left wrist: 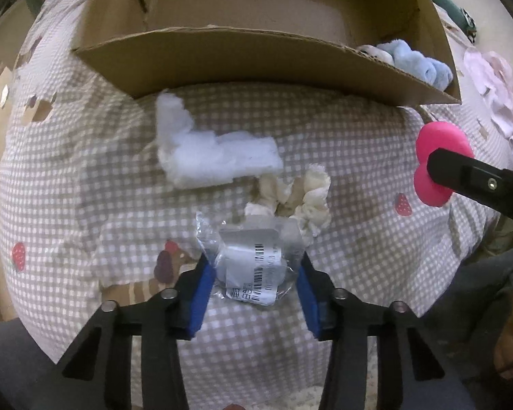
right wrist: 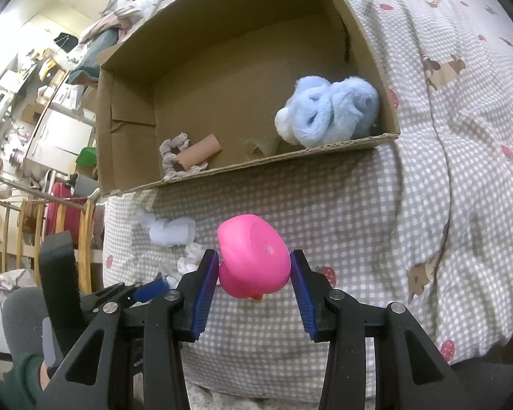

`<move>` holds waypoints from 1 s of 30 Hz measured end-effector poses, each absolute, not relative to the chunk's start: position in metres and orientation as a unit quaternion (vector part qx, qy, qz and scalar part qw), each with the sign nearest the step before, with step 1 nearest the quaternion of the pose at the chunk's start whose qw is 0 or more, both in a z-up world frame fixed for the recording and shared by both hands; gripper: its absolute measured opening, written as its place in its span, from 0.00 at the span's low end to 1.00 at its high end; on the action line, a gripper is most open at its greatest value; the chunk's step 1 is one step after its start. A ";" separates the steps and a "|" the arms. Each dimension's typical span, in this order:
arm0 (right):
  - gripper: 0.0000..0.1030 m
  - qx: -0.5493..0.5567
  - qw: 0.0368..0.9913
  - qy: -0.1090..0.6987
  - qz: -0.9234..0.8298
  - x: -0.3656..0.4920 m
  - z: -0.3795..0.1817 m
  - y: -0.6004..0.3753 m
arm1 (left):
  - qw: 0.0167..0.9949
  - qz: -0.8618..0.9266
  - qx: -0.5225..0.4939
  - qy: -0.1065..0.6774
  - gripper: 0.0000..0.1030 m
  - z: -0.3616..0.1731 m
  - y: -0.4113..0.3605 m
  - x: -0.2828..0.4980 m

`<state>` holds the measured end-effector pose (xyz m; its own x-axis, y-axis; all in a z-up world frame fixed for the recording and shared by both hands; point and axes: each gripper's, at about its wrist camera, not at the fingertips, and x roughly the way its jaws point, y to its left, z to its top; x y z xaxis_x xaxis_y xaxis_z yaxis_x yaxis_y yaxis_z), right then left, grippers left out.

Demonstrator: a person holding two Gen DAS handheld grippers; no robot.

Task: Organize soft objects
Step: 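Grasp the clear barcode bag with the left gripper while the right gripper holds the duck, then carry the bag and duck over the box and lower them inside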

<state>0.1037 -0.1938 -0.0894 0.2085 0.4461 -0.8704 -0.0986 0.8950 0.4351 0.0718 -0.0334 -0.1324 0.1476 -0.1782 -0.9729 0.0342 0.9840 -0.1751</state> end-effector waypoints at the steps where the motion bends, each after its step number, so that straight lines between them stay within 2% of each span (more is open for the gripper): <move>1: 0.44 0.144 0.764 0.603 0.179 0.104 -0.089 -0.193 | 0.756 -0.069 -0.054 0.649 0.36 -0.130 -0.031 0.070; 20: 0.44 0.117 0.766 0.604 0.187 0.098 -0.091 -0.177 | 0.792 0.024 -0.034 0.609 0.34 -0.099 0.031 0.059; 30: 0.44 0.110 0.778 0.582 0.211 0.093 -0.078 -0.169 | 0.813 0.050 -0.015 0.579 0.34 -0.081 0.014 0.050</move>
<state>0.0932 -0.1687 -0.0783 0.2339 0.4572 -0.8581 -0.2002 0.8863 0.4177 0.0499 0.0136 -0.0812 0.3240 0.0634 -0.9439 -0.0993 0.9945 0.0327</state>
